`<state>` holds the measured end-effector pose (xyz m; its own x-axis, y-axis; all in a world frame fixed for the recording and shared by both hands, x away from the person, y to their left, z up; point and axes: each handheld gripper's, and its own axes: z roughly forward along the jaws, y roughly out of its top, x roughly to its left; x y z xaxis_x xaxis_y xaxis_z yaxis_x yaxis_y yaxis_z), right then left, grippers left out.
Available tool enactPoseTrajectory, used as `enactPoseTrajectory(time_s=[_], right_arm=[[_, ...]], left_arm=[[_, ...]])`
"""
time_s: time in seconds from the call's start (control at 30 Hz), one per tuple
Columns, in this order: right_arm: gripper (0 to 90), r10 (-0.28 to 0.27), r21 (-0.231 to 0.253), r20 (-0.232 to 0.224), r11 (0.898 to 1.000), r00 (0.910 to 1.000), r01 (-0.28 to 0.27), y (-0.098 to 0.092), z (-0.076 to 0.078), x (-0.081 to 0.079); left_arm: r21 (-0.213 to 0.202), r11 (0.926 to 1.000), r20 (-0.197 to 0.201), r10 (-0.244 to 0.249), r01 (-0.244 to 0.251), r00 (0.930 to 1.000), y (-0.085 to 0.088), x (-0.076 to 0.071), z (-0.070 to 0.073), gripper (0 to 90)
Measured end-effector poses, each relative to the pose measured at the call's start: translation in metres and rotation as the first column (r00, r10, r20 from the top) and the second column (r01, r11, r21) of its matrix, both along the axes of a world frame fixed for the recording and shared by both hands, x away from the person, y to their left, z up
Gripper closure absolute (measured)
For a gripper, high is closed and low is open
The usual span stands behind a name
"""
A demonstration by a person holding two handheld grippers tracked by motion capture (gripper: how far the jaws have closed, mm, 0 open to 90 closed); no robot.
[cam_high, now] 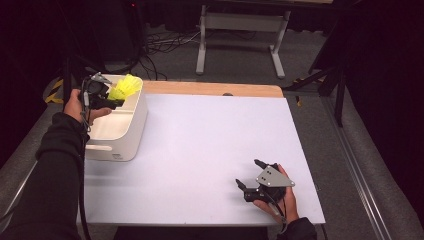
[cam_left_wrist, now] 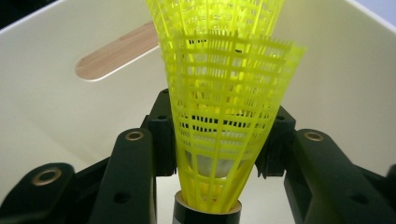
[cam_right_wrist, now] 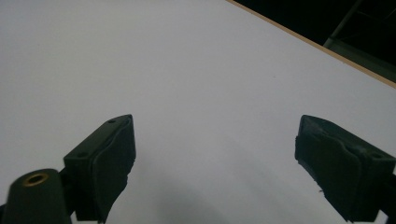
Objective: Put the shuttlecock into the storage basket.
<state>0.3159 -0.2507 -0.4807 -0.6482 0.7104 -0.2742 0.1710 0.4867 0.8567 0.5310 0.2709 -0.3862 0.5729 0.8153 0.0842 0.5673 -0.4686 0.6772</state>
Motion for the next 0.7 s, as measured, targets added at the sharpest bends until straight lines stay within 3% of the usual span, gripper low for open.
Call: enactPoseTrajectory(time_s=[0.2,0.37,0.47,0.5,0.53,0.6,0.7], right_arm=[[13.2,0.006,-0.004,-0.01,1.0,0.9999,-0.006,0.001,-0.001,0.001],[13.2,0.014,-0.011,-0.01,1.0,0.9999,-0.014,0.003,-0.001,0.001],[13.3,0.017,-0.01,-0.012,1.0,0.9998,-0.017,0.004,-0.001,0.001],[13.2,0.022,-0.008,-0.017,1.0,0.9996,-0.023,0.004,-0.001,0.001],[13.2,0.022,-0.008,-0.017,1.0,0.9996,-0.023,0.004,-0.001,0.001],[13.2,0.031,-0.008,-0.013,0.999,0.9994,-0.031,0.005,-0.001,0.0],[13.2,0.035,-0.009,-0.016,0.999,0.9993,-0.035,0.005,-0.001,0.0]], left_arm=[[0.06,0.9981,-0.039,-0.012,0.014,0.9992,-0.007,0.006,-0.004,57.6],[0.097,0.9945,-0.118,-0.028,0.04,0.9926,-0.013,0.012,-0.011,53.5],[0.111,0.9922,-0.184,-0.035,0.057,0.9824,-0.016,0.015,-0.016,44.2],[0.11,0.9913,-0.242,-0.044,0.073,0.9692,-0.016,0.017,-0.02,33.9],[0.11,0.9913,-0.242,-0.044,0.073,0.9692,-0.016,0.017,-0.02,25.1],[0.168,0.9838,-0.256,-0.019,0.064,0.9665,-0.019,0.017,-0.024,21.1],[0.163,0.984,-0.23,-0.034,0.073,0.9727,-0.021,0.015,-0.021,21.8]])
